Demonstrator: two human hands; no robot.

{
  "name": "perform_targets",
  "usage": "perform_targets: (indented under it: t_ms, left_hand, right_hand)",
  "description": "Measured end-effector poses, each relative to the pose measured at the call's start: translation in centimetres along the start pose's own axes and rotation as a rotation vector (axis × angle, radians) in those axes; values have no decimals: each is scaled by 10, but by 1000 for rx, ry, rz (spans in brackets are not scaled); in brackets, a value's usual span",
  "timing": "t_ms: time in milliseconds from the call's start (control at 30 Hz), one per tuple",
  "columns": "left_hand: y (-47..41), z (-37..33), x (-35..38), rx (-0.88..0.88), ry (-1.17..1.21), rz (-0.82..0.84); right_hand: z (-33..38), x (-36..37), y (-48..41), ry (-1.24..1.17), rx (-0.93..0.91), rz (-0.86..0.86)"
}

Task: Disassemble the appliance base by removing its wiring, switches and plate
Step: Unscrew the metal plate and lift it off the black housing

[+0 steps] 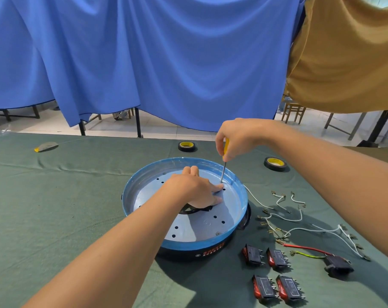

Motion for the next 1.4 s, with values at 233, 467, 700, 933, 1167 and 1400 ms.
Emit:
perform_targets:
  t_ms: [233, 467, 700, 933, 1167, 1400]
  left_hand:
    - [0, 1, 1, 2, 25, -5]
    - [0, 0, 1, 1, 9, 1]
    - [-1, 0, 3, -12, 21, -15]
    - [-5, 2, 5, -11, -9, -13]
    - [-8, 4, 6, -6, -2, -37]
    - [-10, 4, 7, -5, -17, -31]
  right_hand:
    - [-4, 8, 1, -42, 147, -119]
    - [4, 2, 5, -93, 55, -35]
    - [2, 10, 2, -112, 185, -181]
    - [7, 3, 10, -115, 103, -76]
    - [2, 12, 5, -146, 210, -215]
    - [6, 3, 10, -101, 153, -64]
Point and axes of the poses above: each hand's wrist, its own y-axis away from the middle knuckle, its own x-axis out of the palm, z = x × y, the point moved 2 cm from there along -y, towards the middle knuckle, and after that the axes turned 4 degrees about x, right-handed, at the moved point
